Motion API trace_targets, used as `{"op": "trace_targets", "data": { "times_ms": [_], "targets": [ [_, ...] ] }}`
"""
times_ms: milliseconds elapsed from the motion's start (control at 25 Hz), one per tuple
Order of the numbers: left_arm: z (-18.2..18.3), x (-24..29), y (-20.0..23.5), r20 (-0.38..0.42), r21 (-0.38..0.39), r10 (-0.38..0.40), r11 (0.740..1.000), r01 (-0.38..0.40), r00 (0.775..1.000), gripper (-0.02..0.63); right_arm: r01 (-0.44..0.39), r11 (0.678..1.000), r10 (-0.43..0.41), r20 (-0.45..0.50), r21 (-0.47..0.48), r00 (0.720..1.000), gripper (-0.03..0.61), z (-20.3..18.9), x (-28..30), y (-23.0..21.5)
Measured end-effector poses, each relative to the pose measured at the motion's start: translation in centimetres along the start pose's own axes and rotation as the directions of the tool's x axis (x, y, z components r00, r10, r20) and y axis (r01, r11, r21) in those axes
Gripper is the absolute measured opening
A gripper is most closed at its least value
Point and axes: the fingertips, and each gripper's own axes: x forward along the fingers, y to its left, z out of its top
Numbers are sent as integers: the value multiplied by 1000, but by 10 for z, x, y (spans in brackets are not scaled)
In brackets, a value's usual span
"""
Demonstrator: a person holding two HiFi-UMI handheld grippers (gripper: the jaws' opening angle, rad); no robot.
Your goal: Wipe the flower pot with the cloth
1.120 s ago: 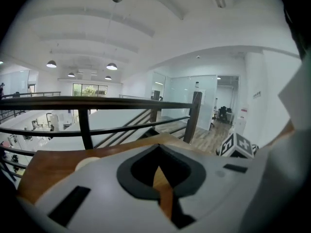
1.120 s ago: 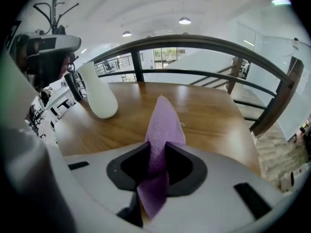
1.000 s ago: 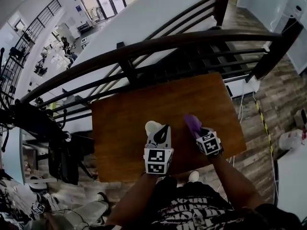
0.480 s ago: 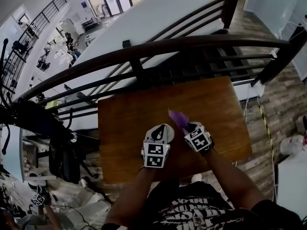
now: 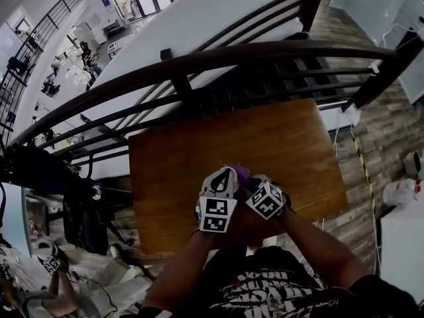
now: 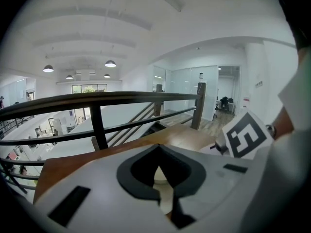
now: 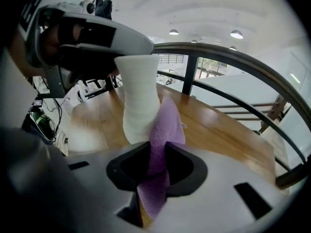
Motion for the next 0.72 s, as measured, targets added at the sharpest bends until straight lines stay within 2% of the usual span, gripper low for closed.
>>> {"op": "trace_targets", "data": {
  "times_ms": [280, 440, 720],
  "targets": [
    [-3, -2, -7, 8, -8, -11, 1000, 11, 1000, -2, -110, 994, 110, 2, 7, 994, 75, -17, -12, 61],
    [-1, -2, -9, 7, -16, -16, 1000, 16, 1000, -2, -161, 986, 162, 1, -39, 987, 75, -7, -4, 89],
    [0, -1, -9, 13, -23, -20, 1000, 20, 1000, -2, -191, 972, 193, 0, -139, 981, 75, 13, 18, 107]
  ]
}}
